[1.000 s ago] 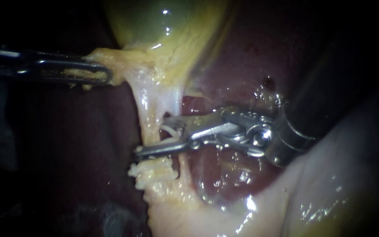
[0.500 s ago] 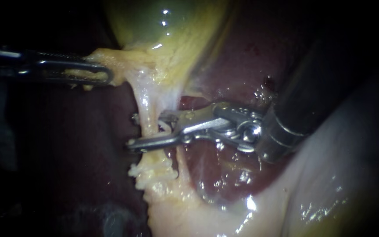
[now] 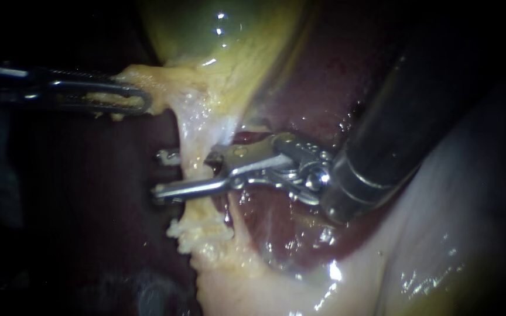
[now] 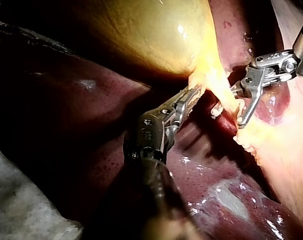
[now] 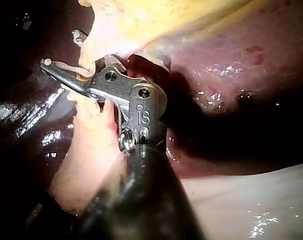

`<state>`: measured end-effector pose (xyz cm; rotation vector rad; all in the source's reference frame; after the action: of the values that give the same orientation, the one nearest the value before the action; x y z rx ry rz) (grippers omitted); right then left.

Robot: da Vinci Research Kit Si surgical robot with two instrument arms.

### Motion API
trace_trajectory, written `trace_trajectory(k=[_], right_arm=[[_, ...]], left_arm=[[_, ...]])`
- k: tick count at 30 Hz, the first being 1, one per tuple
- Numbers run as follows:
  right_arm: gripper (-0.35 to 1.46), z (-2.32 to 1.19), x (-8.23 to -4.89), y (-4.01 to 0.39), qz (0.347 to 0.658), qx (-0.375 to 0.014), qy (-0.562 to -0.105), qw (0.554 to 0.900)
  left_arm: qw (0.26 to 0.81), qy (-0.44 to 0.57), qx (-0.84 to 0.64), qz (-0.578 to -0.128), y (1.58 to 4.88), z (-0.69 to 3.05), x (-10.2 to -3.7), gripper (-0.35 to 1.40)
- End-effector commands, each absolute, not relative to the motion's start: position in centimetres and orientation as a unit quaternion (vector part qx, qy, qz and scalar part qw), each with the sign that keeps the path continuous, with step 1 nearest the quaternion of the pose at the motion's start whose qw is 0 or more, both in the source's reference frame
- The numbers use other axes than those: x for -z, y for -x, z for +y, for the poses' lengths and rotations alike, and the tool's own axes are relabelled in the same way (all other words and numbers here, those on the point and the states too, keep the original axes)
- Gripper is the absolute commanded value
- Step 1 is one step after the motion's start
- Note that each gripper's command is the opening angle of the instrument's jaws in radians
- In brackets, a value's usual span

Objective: Clipping third clip left tube

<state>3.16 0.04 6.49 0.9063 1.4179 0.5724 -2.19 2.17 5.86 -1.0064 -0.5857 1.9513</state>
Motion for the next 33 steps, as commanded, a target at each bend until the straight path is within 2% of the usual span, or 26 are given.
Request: trace_trajectory(k=[1, 15, 25, 33], right_arm=[[0.48, 0.05, -6.44, -3.16, 0.619, -0.247, -0.401, 0.629], [0.45, 0.13, -5.94, -3.16, 0.64, -0.22, -0.441, 0.59], [0.4, 0.19, -5.97, -3.15, 0.637, -0.243, -0.431, 0.591], [0.18, 0.22, -6.02, -3.07, 0.634, -0.252, -0.431, 0.591]], left_arm=[[0.421, 0.402, -0.779, -0.234, 2.19, 2.17, -5.86, -0.35], [0.421, 0.402, -0.779, -0.234, 2.18, 2.19, -5.89, -0.35], [0.422, 0.402, -0.779, -0.232, 2.19, 2.18, -5.89, -0.35], [0.422, 0.402, -0.779, -0.232, 2.2, 2.18, -5.9, -0.35]])
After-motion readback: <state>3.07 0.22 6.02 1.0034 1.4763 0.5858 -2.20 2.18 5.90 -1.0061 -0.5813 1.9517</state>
